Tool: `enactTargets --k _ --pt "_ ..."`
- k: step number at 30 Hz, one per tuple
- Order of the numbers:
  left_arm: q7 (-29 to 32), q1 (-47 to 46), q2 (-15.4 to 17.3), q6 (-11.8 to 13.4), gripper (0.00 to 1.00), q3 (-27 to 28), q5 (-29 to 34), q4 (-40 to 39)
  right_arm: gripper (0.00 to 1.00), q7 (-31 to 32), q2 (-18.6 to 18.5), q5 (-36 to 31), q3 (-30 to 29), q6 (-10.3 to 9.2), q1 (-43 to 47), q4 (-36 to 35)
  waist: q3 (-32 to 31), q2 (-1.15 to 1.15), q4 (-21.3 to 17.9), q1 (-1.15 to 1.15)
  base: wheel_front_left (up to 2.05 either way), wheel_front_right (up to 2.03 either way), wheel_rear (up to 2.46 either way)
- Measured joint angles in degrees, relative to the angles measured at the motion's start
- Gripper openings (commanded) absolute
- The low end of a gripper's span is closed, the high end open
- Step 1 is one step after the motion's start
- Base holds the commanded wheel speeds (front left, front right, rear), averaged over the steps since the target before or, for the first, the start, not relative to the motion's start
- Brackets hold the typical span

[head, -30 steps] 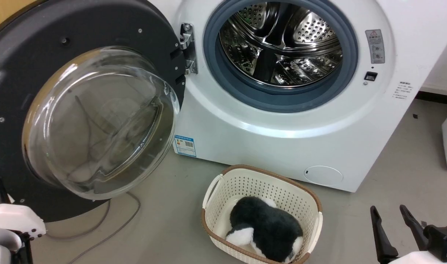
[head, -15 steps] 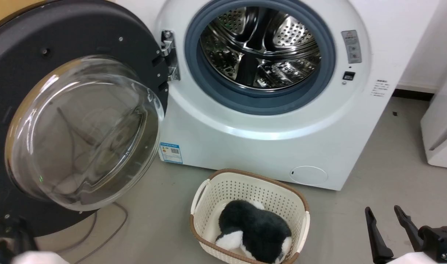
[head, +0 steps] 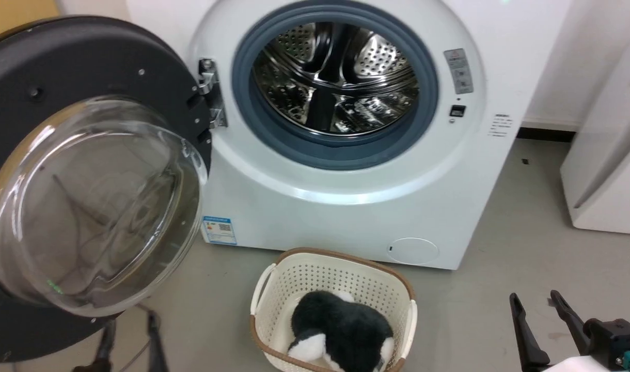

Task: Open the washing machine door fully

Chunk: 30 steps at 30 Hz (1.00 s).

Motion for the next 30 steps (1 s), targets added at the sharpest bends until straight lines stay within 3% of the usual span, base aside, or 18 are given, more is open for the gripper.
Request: enactTargets --k 10,18,29,30 --pt "2.43 -3.21 0.32 -1.58 1.00 -6.95 4.75 0.30 1.00 0.16 0.00 -0.80 0.32 0.00 0.00 -0.34 -0.35 0.00 -4.71 0.00 0.00 0.00 0.00" --pt "4.66 -4.12 1.21 -2.21 1.00 -7.38 4.88 2.07 1.00 0.27 0.00 -1.35 2.04 0.00 0.00 -0.44 -0.41 0.00 -9.02 0.00 0.00 0.00 0.00" --pt "5.41 -4.07 1.77 -1.81 1.00 -7.51 4.27 2.08 1.00 0.00 0.00 -1.81 2.80 0.00 -0.02 -0.37 -0.07 0.00 -9.45 0.00 0.00 0.00 0.00" --pt "5.41 -4.07 1.76 -1.82 0.00 -7.49 4.27 2.07 0.00 0.01 -0.01 -1.80 2.78 0.00 -0.02 -0.34 -0.05 0.00 -9.39 0.00 0.00 0.00 0.00"
